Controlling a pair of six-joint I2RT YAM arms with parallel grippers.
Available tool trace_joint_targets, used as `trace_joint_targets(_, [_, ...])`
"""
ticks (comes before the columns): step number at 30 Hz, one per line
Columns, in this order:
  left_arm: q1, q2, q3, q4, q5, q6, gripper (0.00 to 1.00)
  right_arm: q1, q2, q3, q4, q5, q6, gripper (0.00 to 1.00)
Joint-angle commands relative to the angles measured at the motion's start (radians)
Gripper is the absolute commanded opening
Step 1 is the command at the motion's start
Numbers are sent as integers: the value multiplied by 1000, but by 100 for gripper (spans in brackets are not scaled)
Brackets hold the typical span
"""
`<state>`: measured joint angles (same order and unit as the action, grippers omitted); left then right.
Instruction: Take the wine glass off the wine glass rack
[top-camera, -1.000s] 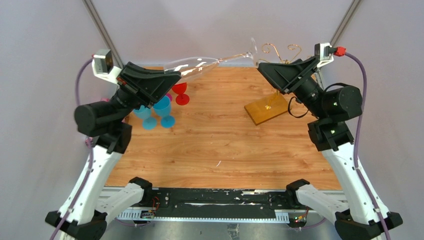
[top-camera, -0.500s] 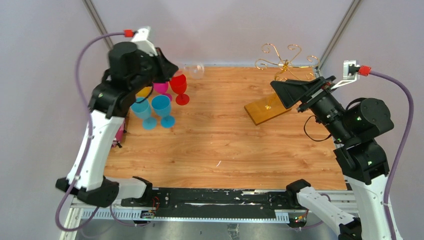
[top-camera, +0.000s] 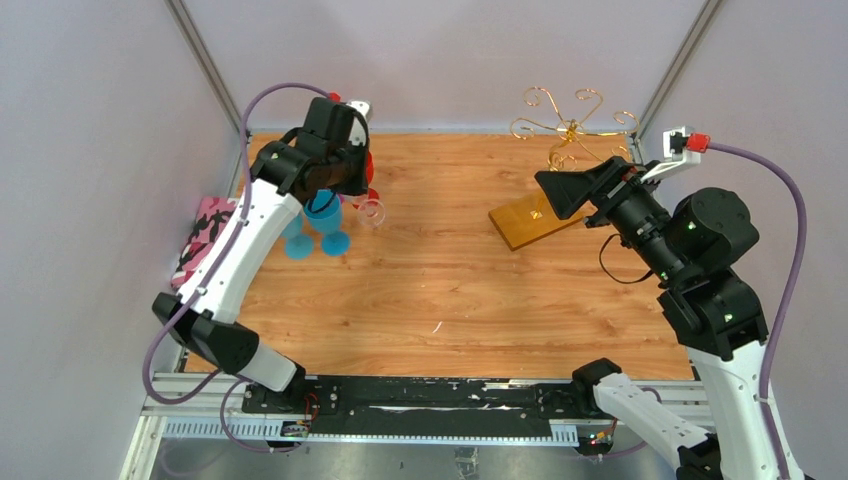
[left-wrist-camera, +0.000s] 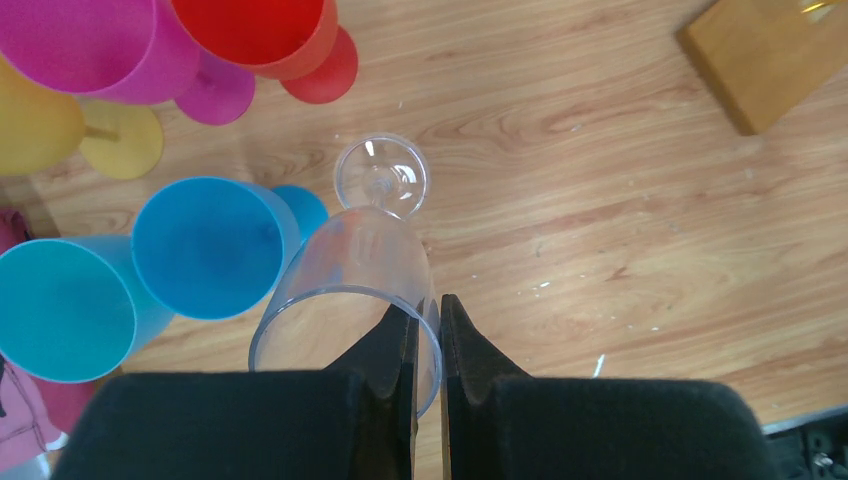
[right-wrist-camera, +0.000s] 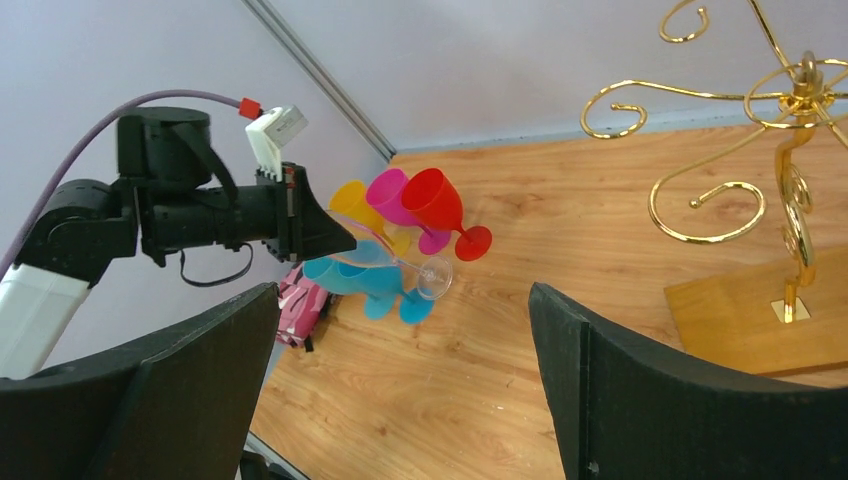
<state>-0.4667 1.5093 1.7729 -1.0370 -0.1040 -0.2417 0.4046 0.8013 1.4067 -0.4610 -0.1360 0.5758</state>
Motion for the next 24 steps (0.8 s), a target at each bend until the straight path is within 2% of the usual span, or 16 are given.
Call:
trace_joint_targets(1, [-7, 95, 29, -12, -48, 31, 0, 10, -7, -25, -13, 29, -30, 99])
trace_joint_targets(11, [-7, 282, 70, -7, -42, 42, 0, 11, 1, -49, -19, 63, -60, 99])
trace_joint_targets(20, [-7, 312, 48, 21, -49, 47, 0, 9, 11, -58, -17, 71, -71, 99])
trace_joint_targets(22, [-7, 306, 40, 20, -53, 47, 5, 10, 12, -59, -17, 67, -71, 99])
trace_joint_targets(24, [-7, 295, 36, 20, -62, 46, 18, 10, 12, -58, -12, 58, -69, 100])
